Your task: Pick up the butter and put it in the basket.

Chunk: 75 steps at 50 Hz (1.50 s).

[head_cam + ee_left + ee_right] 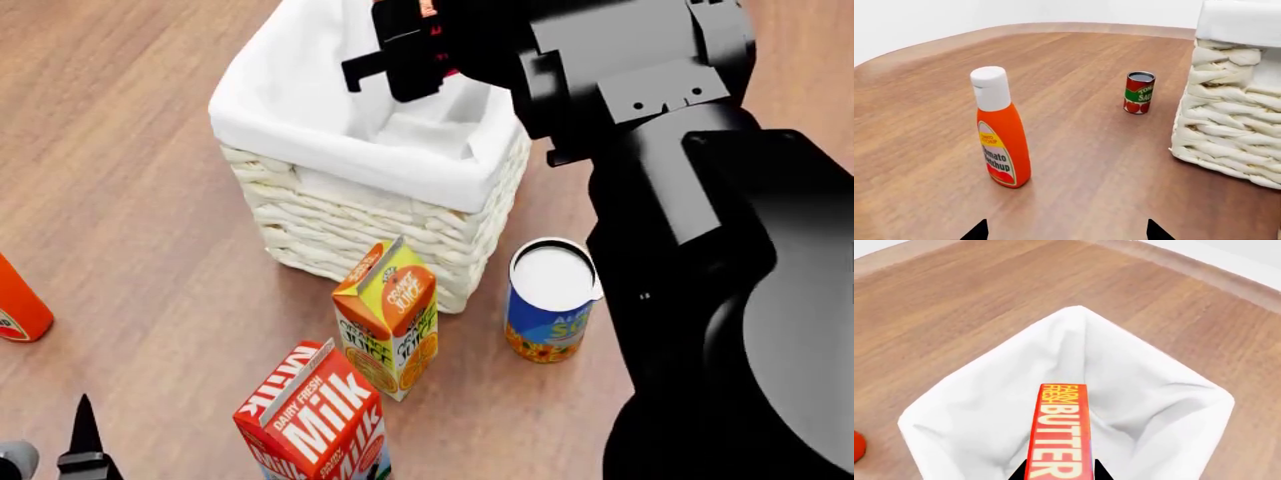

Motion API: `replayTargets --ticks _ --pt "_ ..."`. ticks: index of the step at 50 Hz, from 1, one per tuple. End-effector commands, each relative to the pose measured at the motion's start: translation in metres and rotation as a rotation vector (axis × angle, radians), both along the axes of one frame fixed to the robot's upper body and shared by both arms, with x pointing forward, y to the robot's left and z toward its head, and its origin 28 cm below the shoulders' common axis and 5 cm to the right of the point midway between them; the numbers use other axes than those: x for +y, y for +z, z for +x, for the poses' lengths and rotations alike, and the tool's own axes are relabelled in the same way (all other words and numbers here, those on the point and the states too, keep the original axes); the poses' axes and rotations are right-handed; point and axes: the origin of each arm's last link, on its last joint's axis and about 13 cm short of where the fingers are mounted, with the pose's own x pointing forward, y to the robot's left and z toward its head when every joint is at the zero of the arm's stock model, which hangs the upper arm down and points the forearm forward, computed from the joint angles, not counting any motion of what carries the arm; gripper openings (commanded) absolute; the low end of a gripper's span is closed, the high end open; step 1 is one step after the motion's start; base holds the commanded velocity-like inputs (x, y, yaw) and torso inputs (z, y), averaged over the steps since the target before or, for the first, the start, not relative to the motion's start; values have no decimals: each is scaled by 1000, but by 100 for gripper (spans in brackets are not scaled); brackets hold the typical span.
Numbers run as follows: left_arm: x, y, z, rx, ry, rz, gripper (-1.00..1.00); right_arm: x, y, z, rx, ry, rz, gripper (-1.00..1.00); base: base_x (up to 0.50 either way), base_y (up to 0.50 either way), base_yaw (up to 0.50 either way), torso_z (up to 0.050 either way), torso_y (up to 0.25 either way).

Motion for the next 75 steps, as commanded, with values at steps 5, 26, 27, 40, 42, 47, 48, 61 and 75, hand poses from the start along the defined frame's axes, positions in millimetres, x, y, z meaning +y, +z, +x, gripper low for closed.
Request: replayTargets --ticks 5,26,27,40,42,47,48,61,75 --pt "0 6 -1 -33 28 -24 100 15 1 -3 36 98 54 -100 0 0 0 0 0" --pt "-1 6 -3 -28 27 -25 100 14 -5 -3 68 79 70 -100 0 0 0 0 1" --pt "-1 6 -2 -29 27 -25 100 14 -5 -3 68 79 70 -100 0 0 0 0 0" --pt "-2 6 -3 -29 25 -24 100 13 -4 -1 21 48 64 100 0 0 0 1 1" --pt "-2 6 -3 -29 25 -24 100 13 -3 -1 14 47 65 100 0 0 0 0 0" --pt "-2 6 -3 -29 24 -25 100 13 0 0 -13 46 78 100 0 0 0 0 0" --pt "-2 6 -3 -29 24 -24 100 13 -1 1 -17 46 71 100 0 0 0 0 0" --pt "-2 5 -1 -35 19 -22 100 15 8 5 -236 26 80 100 0 0 0 0 0" --pt "-2 3 2 -37 15 -15 100 6 14 -16 -491 3 103 100 0 0 0 0 0"
